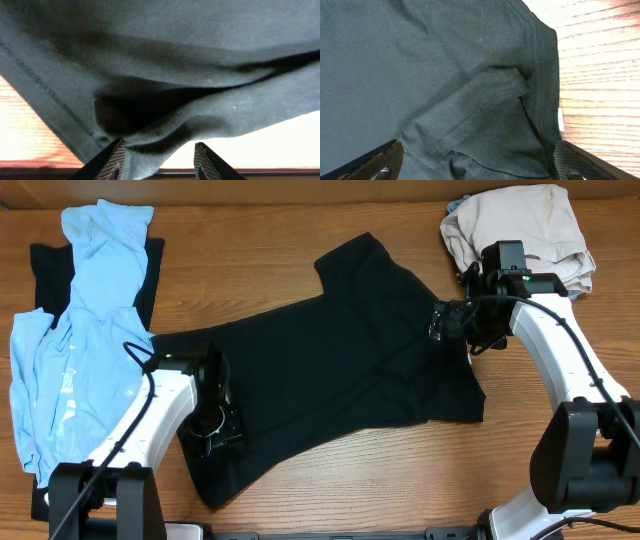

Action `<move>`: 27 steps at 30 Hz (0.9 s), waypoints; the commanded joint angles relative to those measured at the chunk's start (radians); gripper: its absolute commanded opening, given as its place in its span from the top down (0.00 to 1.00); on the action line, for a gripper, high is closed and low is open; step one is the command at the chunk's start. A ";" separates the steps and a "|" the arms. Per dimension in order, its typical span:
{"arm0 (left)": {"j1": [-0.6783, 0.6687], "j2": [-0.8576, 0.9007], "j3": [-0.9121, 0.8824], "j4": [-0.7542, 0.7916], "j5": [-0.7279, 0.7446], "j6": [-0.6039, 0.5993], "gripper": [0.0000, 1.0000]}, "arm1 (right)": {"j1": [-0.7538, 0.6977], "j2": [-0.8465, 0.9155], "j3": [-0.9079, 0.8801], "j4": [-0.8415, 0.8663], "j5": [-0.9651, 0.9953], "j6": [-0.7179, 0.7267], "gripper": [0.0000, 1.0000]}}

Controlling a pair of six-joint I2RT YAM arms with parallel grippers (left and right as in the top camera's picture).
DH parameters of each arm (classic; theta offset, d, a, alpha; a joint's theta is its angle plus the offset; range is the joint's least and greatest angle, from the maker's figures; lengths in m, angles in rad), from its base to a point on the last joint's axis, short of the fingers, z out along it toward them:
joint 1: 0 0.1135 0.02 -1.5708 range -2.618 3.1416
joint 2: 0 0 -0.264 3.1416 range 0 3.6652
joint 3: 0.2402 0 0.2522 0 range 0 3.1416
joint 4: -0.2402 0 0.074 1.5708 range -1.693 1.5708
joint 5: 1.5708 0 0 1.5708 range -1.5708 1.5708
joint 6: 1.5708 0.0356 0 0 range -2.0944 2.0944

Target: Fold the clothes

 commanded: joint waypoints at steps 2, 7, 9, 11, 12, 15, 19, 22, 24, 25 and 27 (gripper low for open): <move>-0.002 0.005 -0.048 0.032 -0.044 -0.016 0.59 | -0.003 -0.027 0.027 0.004 -0.006 -0.008 0.00; -0.002 0.005 -0.048 0.033 -0.063 -0.037 0.76 | -0.003 -0.027 0.027 0.004 -0.006 -0.008 0.00; -0.002 0.005 -0.048 0.034 -0.063 -0.038 0.93 | -0.003 -0.027 0.027 0.005 -0.006 -0.008 0.00; -0.002 0.005 -0.048 0.037 -0.063 -0.038 0.96 | -0.003 -0.027 0.027 0.005 -0.006 -0.008 0.00; -0.002 0.005 -0.047 0.040 -0.063 -0.038 0.95 | -0.003 -0.027 0.027 0.005 -0.006 -0.008 0.00; -0.001 0.005 -0.039 0.043 -0.063 -0.038 0.96 | -0.003 -0.027 0.027 0.005 -0.006 -0.008 0.00; -0.001 0.005 0.006 0.028 -0.062 -0.037 0.96 | -0.003 -0.027 0.027 0.005 -0.006 -0.008 0.00; -0.001 0.005 0.060 0.006 -0.064 -0.037 0.96 | -0.003 -0.027 0.027 0.005 -0.006 -0.008 0.00; -0.001 0.005 0.108 -0.015 -0.081 -0.037 0.96 | -0.003 -0.027 0.027 0.005 -0.006 -0.008 0.00; -0.001 0.005 0.138 -0.028 -0.097 -0.037 0.96 | -0.003 -0.027 0.027 0.005 -0.006 -0.008 0.00; -0.001 0.005 0.188 -0.049 -0.134 -0.037 0.96 | -0.003 -0.027 0.027 0.005 -0.006 -0.008 0.00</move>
